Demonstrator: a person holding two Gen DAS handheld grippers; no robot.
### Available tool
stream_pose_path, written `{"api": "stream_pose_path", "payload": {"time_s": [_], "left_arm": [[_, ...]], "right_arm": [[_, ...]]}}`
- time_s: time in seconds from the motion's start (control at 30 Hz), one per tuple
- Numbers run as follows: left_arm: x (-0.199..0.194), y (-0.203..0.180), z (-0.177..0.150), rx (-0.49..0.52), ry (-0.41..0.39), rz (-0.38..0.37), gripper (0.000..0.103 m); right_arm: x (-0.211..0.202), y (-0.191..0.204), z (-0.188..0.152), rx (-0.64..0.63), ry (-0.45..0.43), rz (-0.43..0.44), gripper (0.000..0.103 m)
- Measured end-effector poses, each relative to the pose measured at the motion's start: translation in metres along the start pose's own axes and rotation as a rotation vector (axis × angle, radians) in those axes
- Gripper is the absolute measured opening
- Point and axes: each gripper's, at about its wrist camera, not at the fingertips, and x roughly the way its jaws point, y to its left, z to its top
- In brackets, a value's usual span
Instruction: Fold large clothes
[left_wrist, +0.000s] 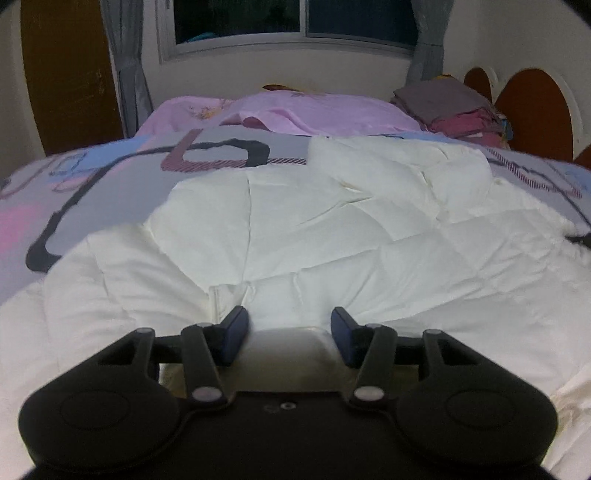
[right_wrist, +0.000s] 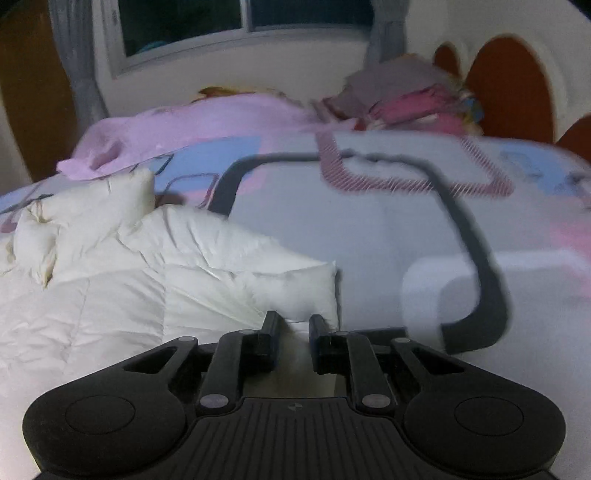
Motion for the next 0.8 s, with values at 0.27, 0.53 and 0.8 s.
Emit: {"api": "stream_pose_path", "payload": {"time_s": [0.27,0.53,0.8], "left_arm": [[-0.046,0.006,0.008,-0.064,-0.091,0.012,0.055],[-0.051,-0.024,-0.019,-0.097,-0.04,-0.022,0.068],[-0.047,-0.018,-0.025,-0.079,-0.008,0.007,0.079]], "right_arm": [[-0.067,0.0,0.0,0.057,-0.101,0.011,0.016],[-0.089,0.049,-0.054,-0.041,-0.006,0.041,0.055],[-0.091,0.049,-0.054,0.001,-0.001,0.032,0.055]]}}
